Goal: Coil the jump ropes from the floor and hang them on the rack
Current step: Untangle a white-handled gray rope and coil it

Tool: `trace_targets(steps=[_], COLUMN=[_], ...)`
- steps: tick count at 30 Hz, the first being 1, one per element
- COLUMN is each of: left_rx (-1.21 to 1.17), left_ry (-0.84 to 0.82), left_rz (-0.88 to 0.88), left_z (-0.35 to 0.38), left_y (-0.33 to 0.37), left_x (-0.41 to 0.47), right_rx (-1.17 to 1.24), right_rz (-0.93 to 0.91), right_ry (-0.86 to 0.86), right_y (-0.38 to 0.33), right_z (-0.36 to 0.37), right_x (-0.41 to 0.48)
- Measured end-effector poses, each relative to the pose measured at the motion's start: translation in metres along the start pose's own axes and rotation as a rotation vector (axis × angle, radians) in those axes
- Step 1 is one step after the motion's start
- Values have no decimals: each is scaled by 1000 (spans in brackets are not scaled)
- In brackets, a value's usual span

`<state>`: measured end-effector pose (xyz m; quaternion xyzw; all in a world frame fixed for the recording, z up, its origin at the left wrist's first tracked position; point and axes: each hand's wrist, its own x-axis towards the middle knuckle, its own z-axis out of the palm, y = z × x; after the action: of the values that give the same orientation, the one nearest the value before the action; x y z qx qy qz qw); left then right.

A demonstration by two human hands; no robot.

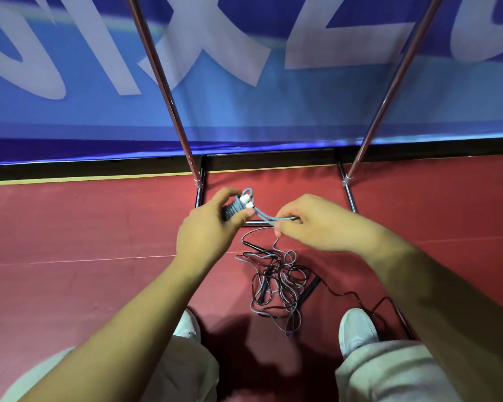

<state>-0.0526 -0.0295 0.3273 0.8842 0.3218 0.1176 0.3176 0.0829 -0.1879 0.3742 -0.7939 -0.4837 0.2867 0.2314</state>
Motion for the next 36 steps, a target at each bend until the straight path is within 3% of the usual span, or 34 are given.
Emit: trace_targets(steps=[3, 6, 10, 14, 19, 23, 26, 31, 36], left_rx=[299, 396, 234, -45, -105, -436, -731, -944, -1213], left_ry=[-55, -212, -423, -461, -596, -630, -487, -260, -317], left_rz=[126, 207, 322, 376, 457, 305, 102, -189, -274], left_z=[4, 6, 3, -4, -7, -7, -10, -11, -17], left_y=[5, 9, 17, 22, 26, 29, 32, 30, 30], left_x=[-6, -11, -17, -21, -26, -24, -17, -5, 0], right_rx=[-45, -66, 10, 258, 287, 328, 348, 238, 301], right_rz=[-59, -102, -129, -68, 12, 26, 7, 59, 79], right_ry=[-54, -91, 3, 129, 21, 61, 181, 215, 146], right_y=[-6, -8, -10, -4, 8, 13, 15, 25, 26], right_z=[8, 10, 1, -14, -11, -17, -24, -20, -15], right_x=[-2, -2, -4, -8, -8, -5, -4, -1, 1])
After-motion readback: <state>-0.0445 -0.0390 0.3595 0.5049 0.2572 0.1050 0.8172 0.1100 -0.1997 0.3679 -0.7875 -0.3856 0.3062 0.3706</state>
